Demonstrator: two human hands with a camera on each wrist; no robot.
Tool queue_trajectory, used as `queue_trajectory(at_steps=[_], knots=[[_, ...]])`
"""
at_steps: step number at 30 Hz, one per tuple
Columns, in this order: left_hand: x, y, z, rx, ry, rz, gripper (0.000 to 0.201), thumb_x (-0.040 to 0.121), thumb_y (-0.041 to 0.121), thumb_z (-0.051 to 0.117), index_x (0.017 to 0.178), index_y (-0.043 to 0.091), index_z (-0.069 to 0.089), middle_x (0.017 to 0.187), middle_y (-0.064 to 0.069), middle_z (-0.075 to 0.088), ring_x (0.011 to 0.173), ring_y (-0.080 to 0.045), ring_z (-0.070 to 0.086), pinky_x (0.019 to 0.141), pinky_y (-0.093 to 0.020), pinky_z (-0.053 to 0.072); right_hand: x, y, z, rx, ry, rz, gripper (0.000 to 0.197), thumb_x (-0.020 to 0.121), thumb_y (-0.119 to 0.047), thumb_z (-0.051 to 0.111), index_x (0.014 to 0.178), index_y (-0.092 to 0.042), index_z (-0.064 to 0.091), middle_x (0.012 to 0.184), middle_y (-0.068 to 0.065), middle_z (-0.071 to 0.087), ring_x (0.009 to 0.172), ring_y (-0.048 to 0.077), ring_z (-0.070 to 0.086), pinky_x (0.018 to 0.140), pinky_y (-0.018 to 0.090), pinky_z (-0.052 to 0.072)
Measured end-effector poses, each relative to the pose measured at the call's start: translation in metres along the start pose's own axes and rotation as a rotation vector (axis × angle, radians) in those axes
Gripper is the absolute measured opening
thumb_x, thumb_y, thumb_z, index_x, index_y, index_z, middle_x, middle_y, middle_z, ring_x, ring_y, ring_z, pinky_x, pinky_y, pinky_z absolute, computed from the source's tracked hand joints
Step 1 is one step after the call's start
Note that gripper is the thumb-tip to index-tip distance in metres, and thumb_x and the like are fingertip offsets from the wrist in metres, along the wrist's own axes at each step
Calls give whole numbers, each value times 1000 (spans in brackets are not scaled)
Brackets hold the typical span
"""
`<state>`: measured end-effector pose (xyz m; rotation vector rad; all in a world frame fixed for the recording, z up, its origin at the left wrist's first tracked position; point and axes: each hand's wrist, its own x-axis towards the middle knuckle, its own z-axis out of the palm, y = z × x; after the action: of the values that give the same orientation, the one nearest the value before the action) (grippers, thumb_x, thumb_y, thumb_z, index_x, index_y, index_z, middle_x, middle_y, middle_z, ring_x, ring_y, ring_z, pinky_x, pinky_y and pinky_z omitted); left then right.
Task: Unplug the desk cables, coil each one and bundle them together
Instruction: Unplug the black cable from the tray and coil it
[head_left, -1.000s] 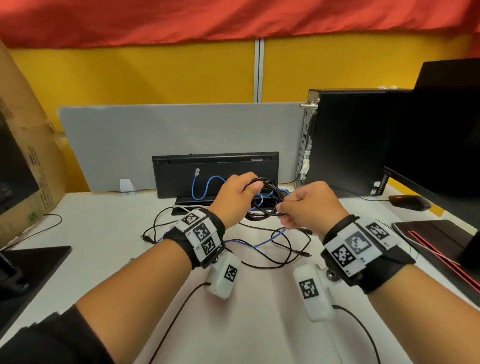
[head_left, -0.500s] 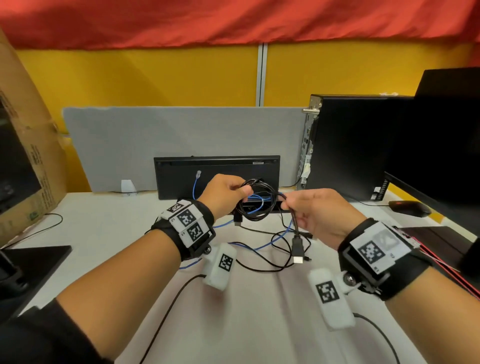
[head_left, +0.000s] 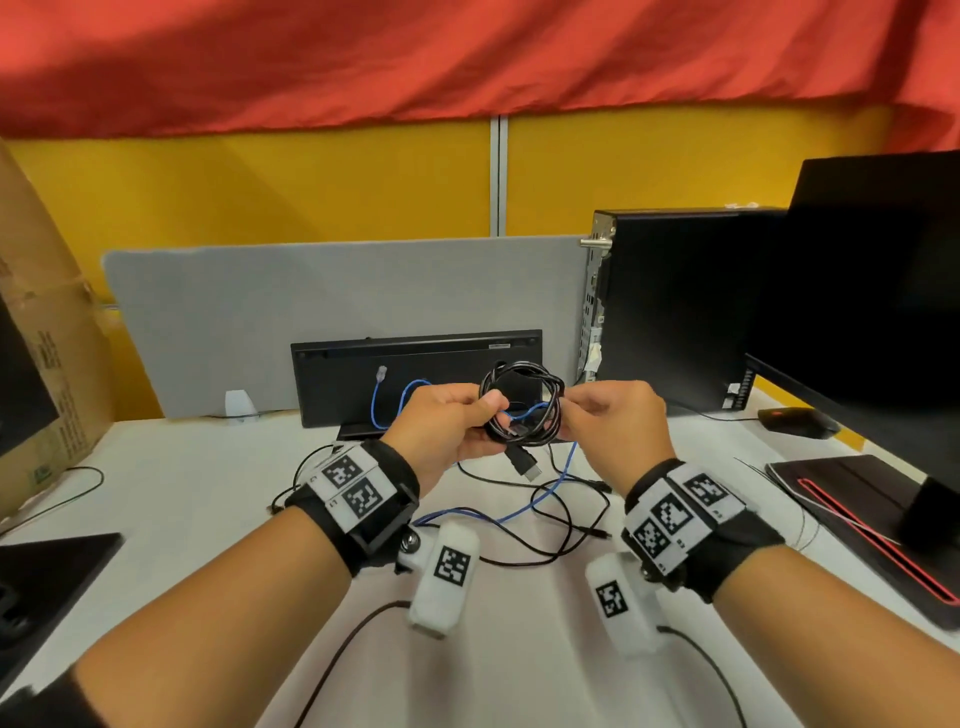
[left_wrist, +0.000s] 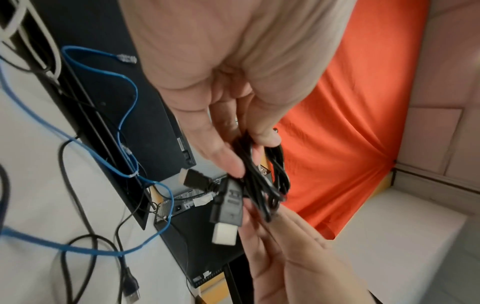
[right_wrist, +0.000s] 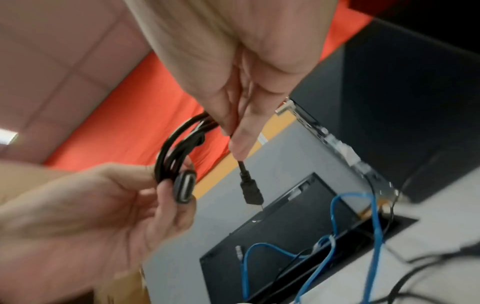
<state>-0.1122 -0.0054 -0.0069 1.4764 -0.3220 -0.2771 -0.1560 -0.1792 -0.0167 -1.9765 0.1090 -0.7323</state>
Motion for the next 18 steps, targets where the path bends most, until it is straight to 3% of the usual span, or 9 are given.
queue_trajectory(at_steps=[4,7,8,11,13,15,18], knots=[[-1,-4,4,-98,55,19,16,96,9,57,99,-1,68,75,-8,65,73,-18,68,74,-31,60,-6,-7,7,378,-64,158,11,86,-2,67,83,-6,78,78,11,75,77,25,74,76,37,61],[-1,-7,7,-131,87,62,16,94,8,59,97,-4,70,74,-9,67,75,-20,70,72,-30,60,-10,-15,7,661,-79,306,18,85,6,57,86,3,75,87,23,73,82,34,73,74,35,61],[-1,-7,9,-144,92,74,17,94,7,60,98,-7,69,75,-9,68,75,-20,70,72,-30,60,-10,-17,7,724,-83,333,16,84,2,59,87,4,74,88,24,73,83,34,73,72,34,60],[-1,-7,12,-177,84,82,19,92,5,61,103,-8,68,86,-18,73,83,-27,73,72,-31,60,-12,-19,10,515,-68,258,25,76,-27,78,89,-6,74,85,14,75,82,26,73,74,35,59],[-2,-8,15,-183,79,68,20,91,5,62,103,-9,67,95,-24,72,89,-30,73,75,-33,61,-13,-20,12,440,-11,243,16,77,-20,79,87,-8,74,79,11,75,74,23,73,70,36,59],[-2,-9,16,-154,83,55,22,91,7,64,102,-12,66,98,-26,71,92,-31,72,79,-36,60,-13,-19,13,518,9,297,5,83,-6,71,80,-3,73,73,14,73,68,24,70,67,34,58],[-1,-9,14,-136,88,39,20,90,7,65,98,-11,66,95,-25,71,90,-32,72,79,-36,60,-14,-17,13,706,-10,432,9,86,2,63,82,-1,71,71,14,69,68,21,67,67,31,58]])
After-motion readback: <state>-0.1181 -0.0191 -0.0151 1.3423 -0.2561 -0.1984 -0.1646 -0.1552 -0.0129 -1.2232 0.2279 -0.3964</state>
